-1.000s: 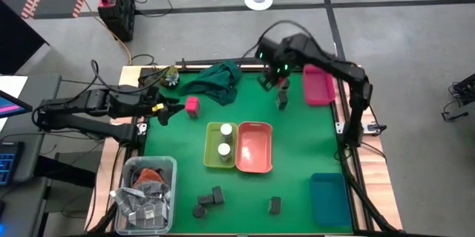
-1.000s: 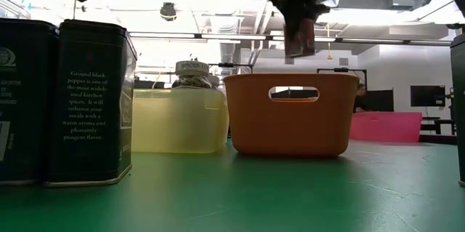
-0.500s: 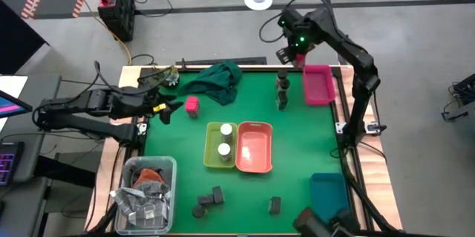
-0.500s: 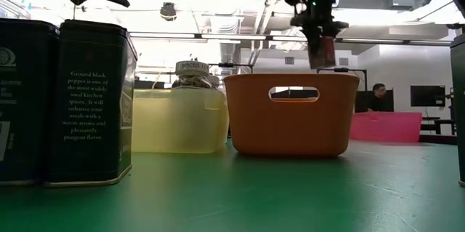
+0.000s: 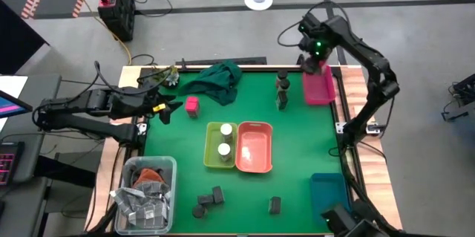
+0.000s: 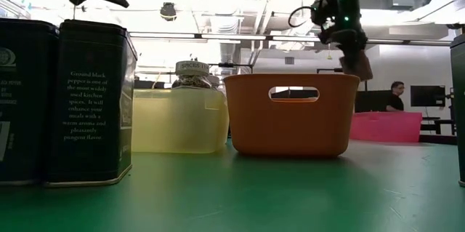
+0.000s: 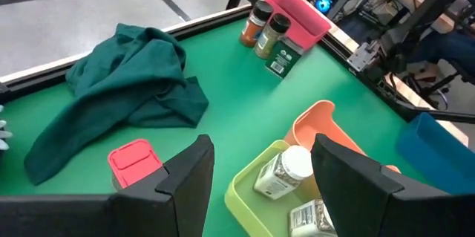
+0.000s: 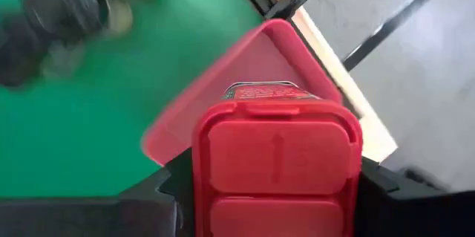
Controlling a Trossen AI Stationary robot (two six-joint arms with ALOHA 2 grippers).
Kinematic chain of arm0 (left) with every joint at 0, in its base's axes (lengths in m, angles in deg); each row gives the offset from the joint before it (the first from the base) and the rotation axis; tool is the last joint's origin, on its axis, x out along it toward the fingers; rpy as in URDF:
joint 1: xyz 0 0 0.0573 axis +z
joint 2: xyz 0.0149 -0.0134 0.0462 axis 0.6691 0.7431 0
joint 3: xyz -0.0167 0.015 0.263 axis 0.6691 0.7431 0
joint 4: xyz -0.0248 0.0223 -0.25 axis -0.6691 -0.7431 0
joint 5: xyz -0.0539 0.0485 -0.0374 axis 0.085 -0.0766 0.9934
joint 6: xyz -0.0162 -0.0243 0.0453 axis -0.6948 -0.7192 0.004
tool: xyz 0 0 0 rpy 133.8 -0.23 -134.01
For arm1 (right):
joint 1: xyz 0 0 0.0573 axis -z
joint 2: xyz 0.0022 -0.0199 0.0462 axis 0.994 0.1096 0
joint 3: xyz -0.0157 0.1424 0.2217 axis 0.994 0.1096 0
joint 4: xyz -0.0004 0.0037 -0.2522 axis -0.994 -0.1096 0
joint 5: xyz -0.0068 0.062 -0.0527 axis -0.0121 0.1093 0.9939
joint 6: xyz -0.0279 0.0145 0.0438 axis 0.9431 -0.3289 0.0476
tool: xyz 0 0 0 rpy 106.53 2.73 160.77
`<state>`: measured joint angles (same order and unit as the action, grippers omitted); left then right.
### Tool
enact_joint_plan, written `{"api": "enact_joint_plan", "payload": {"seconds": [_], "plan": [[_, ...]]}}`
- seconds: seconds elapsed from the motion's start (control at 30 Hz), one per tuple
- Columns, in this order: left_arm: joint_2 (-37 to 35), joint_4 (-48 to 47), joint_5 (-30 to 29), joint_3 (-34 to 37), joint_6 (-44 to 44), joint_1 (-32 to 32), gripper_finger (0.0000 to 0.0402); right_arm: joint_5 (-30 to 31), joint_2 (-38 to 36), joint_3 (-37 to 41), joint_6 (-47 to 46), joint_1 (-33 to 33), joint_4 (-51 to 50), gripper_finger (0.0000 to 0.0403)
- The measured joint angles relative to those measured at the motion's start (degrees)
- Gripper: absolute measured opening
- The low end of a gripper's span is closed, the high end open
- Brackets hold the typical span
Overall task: Sort spices by type
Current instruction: Put the right red seasoning can into the pink bin
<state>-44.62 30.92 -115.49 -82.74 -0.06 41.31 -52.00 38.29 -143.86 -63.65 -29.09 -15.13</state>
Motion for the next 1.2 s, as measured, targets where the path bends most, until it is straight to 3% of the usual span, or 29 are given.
{"api": "enact_joint_plan", "payload": {"seconds": [0.2, 0.3, 0.57, 0.8, 0.97, 1.2], "plan": [[0.0, 1.48, -0.02, 0.02, 1.84, 0.0, 0.0214, 0.15, 0.6, 2.01, 15.18, 2.42, -0.55, 0.0234], [0.0, 1.64, -0.02, 0.01, 2.84, 0.0, 0.0214, 0.14, 2.28, 2.13, 16.48, 3.43, 0.05, 0.0234], [0.0, 1.62, -0.3, 0.02, 5.42, 0.0, 0.0214, -0.01, 4.68, 2.17, 7.28, 4.68, 0.8, 0.0234], [0.0, 1.6, -0.61, 0.02, 6.02, 0.0, 0.0214, -2.08, 4.64, 2.75, -8.5, 5.3, 1.98, 0.0234], [0.0, 1.57, -0.58, 0.02, 5.65, 0.0, 0.0214, -7.89, 3.34, 10.92, -16.96, 5.48, 3.42, 0.0234], [0.0, 1.51, -0.33, 0.02, 4.07, 0.0, 0.0214, -6.74, -7.25, 25.72, -24.98, 4.45, 17.12, 0.0234]]}}
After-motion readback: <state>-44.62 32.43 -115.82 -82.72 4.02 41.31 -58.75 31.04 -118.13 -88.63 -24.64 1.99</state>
